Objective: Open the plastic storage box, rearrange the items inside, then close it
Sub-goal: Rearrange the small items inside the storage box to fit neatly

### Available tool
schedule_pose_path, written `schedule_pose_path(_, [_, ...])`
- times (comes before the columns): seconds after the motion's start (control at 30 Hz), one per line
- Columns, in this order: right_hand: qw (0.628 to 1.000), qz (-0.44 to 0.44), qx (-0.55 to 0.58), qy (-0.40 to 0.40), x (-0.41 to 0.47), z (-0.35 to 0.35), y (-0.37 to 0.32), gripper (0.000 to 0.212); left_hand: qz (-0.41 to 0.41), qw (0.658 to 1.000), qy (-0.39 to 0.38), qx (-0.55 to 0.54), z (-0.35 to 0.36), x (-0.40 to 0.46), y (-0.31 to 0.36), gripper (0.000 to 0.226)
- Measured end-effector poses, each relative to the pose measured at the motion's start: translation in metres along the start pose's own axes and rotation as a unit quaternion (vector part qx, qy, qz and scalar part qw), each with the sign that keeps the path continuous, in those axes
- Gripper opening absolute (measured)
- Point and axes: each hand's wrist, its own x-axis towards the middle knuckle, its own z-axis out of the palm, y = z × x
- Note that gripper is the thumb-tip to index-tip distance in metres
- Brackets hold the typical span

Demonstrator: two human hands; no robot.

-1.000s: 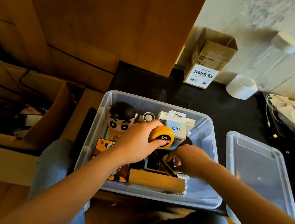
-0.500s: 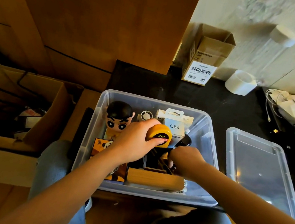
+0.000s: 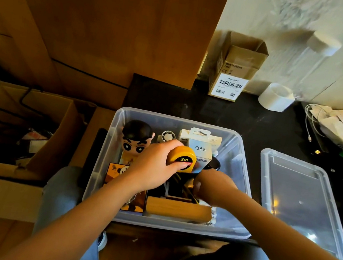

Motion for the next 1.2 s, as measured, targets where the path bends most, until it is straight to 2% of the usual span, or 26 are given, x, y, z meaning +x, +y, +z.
schedule_pose_path(0.1, [0.997, 0.056, 0.001, 0.052, -0.005, -0.007, 0.01, 0.013, 0.003, 1.0, -0.004, -0.002, -0.001, 0.001, 0.0, 0.043])
schedule_pose_path(0.2, [0.991, 0.095, -0.015, 0.098, -0.005, -0.008, 0.009, 0.025, 0.008, 1.0, -0.01, -0.01, 0.0, 0.002, 0.0, 0.044])
schedule_pose_path(0.3, [0.984, 0.111, 0.005, 0.138, 0.004, -0.006, 0.006, 0.038, 0.006, 1.0, -0.004, -0.009, -0.001, 0.002, 0.001, 0.044])
schedule_pose_path(0.47, [0.979, 0.114, 0.032, 0.168, 0.011, -0.007, 0.007, 0.032, 0.016, 1.0, 0.004, -0.008, -0.001, 0.001, -0.001, 0.042])
schedule_pose_path(0.7, [0.979, 0.129, 0.07, 0.139, 0.011, -0.015, 0.004, 0.024, 0.017, 1.0, 0.014, -0.001, 0.0, 0.001, -0.002, 0.044])
schedule_pose_path(0.83, [0.988, 0.112, 0.023, 0.107, -0.001, -0.025, 0.005, 0.027, 0.013, 1.0, 0.006, -0.003, 0.0, 0.003, -0.004, 0.043])
schedule_pose_path(0.97, [0.994, 0.081, -0.048, 0.059, -0.02, -0.023, 0.006, 0.019, 0.015, 1.0, -0.006, -0.001, 0.001, 0.004, -0.005, 0.042])
schedule_pose_path(1.2, [0.997, 0.067, -0.041, 0.025, -0.024, -0.001, 0.002, 0.025, 0.021, 1.0, 0.006, 0.008, 0.003, 0.003, -0.006, 0.04])
